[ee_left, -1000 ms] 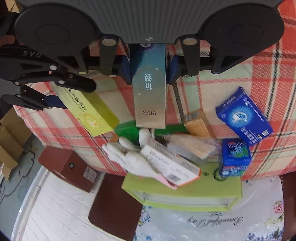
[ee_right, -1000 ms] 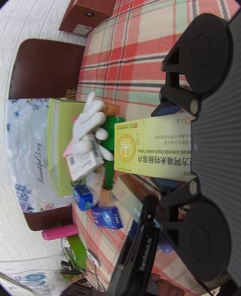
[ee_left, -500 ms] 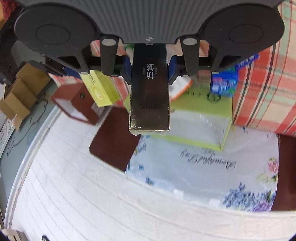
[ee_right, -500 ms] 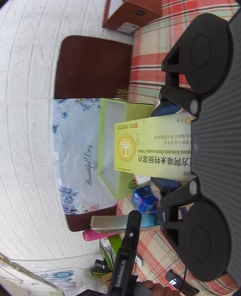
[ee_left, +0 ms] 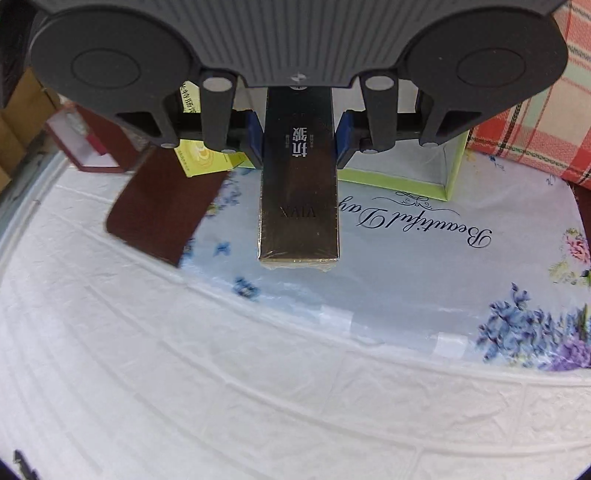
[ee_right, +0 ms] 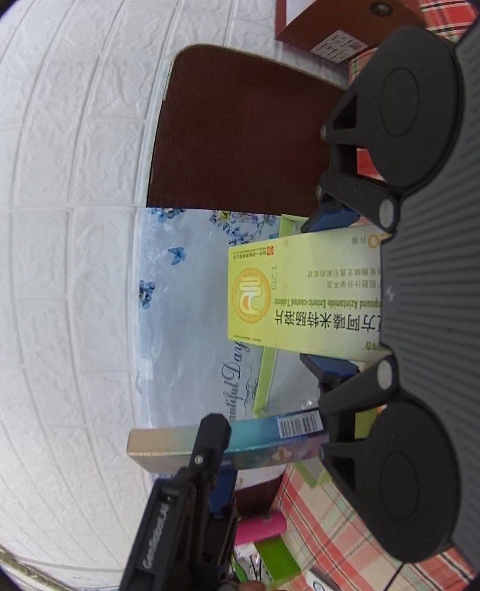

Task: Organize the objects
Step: 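Lift both boxes into the lime-green box and open both tools, then withdraw both tools and move toward the blue and tan boxes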

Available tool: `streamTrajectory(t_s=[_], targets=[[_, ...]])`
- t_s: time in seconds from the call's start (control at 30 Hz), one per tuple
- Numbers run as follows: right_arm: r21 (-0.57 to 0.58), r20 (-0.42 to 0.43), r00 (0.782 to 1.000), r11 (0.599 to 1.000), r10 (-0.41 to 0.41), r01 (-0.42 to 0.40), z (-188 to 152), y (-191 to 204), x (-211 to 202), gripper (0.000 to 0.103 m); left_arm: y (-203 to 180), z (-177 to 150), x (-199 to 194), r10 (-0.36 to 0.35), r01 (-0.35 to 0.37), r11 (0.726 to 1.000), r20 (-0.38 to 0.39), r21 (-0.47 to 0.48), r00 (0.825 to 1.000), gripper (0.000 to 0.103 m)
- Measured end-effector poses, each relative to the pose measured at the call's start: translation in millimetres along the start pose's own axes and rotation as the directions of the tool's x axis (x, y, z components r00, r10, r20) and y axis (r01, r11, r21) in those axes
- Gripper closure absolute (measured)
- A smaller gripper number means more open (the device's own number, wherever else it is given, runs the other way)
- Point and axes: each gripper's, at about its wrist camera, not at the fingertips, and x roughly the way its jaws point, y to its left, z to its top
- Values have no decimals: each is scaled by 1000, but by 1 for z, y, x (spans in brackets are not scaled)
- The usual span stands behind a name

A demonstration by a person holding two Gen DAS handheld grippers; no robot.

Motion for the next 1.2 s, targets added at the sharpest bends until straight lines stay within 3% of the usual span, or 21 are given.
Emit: streamTrajectory(t_s=[0.27,0.37,0.4,0.47,0.6,0.7,0.77,0.97,1.2], targets=[[-30,-71,997,1000,-11,9,-13,-5,69,38,20,-8,70,29,-29,1000,-145,3,989,60],[-78,-106,994,997,-8,-1,-20,0,89,35,23,-16,80,60,-56,998,-163,27,985,30],[-101,-111,994,995,-20,9,-24,2,90,25,24,-19,79,75,-69,997,-151,43,986,30],[-107,-83,996,994,-44,35,-28,1,86,18,26,-21,73,83,-76,995,-135,63,987,30],[-94,9,999,994,-47,47,-23,-4,54,4,31,-20,45,83,-83,997,-127,9,988,30],[-69,100,993,995,-68,75,-25,-2,13,0,26,-26,7,75,-76,997,-80,-14,994,28],[-34,117,992,998,-47,52,-27,-4,-12,0,21,-36,-18,65,-67,997,-45,-28,997,24],[76,59,998,997,28,-33,-59,-3,-75,0,9,-84,-81,71,-72,996,-10,-51,997,24],[200,-53,996,978,69,-57,-106,-1,-112,0,6,-149,-133,57,-61,998,-86,-35,995,24]])
